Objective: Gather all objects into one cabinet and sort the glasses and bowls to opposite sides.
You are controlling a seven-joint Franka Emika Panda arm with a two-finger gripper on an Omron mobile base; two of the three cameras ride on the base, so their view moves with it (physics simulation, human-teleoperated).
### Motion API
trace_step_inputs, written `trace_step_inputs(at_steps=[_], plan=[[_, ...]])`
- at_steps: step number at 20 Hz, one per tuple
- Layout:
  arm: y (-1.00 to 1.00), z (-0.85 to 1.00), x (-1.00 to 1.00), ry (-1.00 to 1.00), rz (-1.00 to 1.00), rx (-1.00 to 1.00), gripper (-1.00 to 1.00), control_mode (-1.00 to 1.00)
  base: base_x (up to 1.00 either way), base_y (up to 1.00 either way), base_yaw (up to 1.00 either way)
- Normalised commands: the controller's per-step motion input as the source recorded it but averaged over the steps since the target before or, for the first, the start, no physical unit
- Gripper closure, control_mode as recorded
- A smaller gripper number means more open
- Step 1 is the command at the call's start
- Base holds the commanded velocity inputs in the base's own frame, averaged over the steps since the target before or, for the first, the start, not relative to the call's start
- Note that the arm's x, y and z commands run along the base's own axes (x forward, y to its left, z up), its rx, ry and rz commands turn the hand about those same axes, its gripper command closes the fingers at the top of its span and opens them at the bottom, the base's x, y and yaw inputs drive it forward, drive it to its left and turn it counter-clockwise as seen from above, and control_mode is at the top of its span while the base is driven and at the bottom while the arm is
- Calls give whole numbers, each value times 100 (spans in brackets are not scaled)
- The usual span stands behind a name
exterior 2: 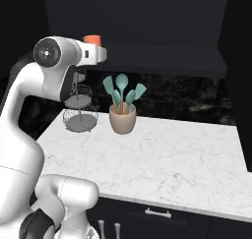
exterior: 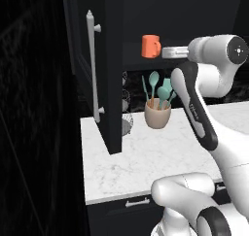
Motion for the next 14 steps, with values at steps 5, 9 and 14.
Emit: trace_step_inputs(at_steps=[5, 9, 14], plan=[[0, 0, 50, 17, 7, 1, -100, -100, 0, 0, 0], [0, -9, 50, 5, 12, 0, -100, -100, 0, 0, 0], [4, -14, 34, 0, 15, 0, -100, -100, 0, 0, 0]])
